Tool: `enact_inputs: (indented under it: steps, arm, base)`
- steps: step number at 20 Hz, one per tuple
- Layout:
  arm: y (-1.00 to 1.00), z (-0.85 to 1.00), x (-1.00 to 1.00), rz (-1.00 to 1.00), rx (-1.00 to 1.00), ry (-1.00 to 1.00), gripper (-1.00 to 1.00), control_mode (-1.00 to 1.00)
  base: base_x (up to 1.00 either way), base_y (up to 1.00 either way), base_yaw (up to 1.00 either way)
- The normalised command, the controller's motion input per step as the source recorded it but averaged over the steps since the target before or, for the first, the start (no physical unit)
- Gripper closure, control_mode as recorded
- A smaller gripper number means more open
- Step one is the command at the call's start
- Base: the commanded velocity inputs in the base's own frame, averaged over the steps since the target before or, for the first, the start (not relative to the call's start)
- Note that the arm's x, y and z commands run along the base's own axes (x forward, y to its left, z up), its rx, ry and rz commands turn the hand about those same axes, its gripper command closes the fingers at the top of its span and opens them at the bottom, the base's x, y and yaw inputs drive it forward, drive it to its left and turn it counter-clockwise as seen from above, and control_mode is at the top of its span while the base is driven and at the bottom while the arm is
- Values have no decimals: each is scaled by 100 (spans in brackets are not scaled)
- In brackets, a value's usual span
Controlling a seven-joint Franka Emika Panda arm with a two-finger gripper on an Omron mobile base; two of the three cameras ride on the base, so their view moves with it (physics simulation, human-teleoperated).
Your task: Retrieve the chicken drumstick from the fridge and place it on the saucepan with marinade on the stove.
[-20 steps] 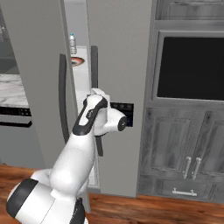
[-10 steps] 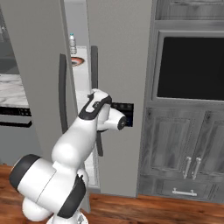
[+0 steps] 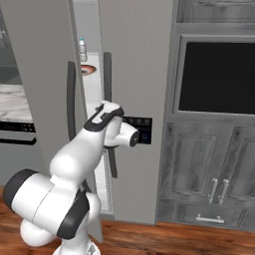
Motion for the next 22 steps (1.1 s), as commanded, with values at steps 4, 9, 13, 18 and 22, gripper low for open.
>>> enact_inputs:
  steps: [4, 9, 13, 18, 22]
  arm:
    - [11, -3, 15, 0, 0, 0, -100, -100]
    - [0, -20, 30, 6, 0, -2, -100, -100]
    - [0, -24, 37, 8, 0, -3, -100, -100]
    - [0, -26, 41, 9, 0, -2, -100, -100]
    - [0, -29, 44, 10, 0, -3, -100, -100]
  base:
    - [0, 0, 0]
    - [0, 0, 0]
    - [0, 0, 0]
    - [0, 0, 0]
    - [0, 0, 0]
